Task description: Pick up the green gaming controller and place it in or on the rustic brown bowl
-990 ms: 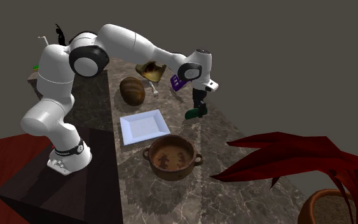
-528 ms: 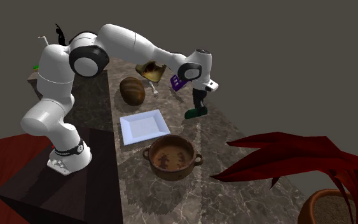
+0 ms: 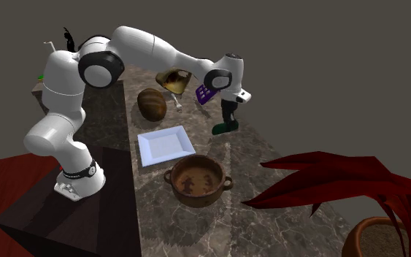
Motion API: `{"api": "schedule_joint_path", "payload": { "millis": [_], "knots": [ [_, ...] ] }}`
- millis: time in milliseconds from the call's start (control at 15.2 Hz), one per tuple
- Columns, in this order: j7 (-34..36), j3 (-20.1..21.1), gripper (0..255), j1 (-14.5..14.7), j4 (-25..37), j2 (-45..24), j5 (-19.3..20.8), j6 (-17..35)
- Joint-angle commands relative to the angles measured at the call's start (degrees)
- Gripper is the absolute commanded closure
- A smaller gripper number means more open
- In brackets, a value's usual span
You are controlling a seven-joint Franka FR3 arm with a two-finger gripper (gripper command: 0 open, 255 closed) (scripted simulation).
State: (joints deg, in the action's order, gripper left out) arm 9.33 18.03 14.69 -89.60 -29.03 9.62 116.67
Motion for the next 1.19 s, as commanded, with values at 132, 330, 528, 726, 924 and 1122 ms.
{"api": "schedule_joint_path", "payload": {
  "millis": [132, 330, 528, 726, 924, 1122],
  "knots": [
    [-0.2, 0.2, 255, -0.1, 1.4, 1.1, -0.4, -2.5],
    [-0.4, 0.4, 255, -0.1, 2.7, 1.8, -0.7, -4.5],
    [-0.6, 0.5, 255, -0.1, 4.2, 2.4, -0.9, -6.5],
    [-0.8, 0.6, 255, 0.0, 5.9, 2.8, -1.1, -8.6],
    [-0.9, 0.7, 255, 0.1, 7.7, 3.2, -1.3, -10.7],
    [-1.0, 0.8, 255, 0.2, 9.6, 3.4, -1.4, -12.9]
  ]
}}
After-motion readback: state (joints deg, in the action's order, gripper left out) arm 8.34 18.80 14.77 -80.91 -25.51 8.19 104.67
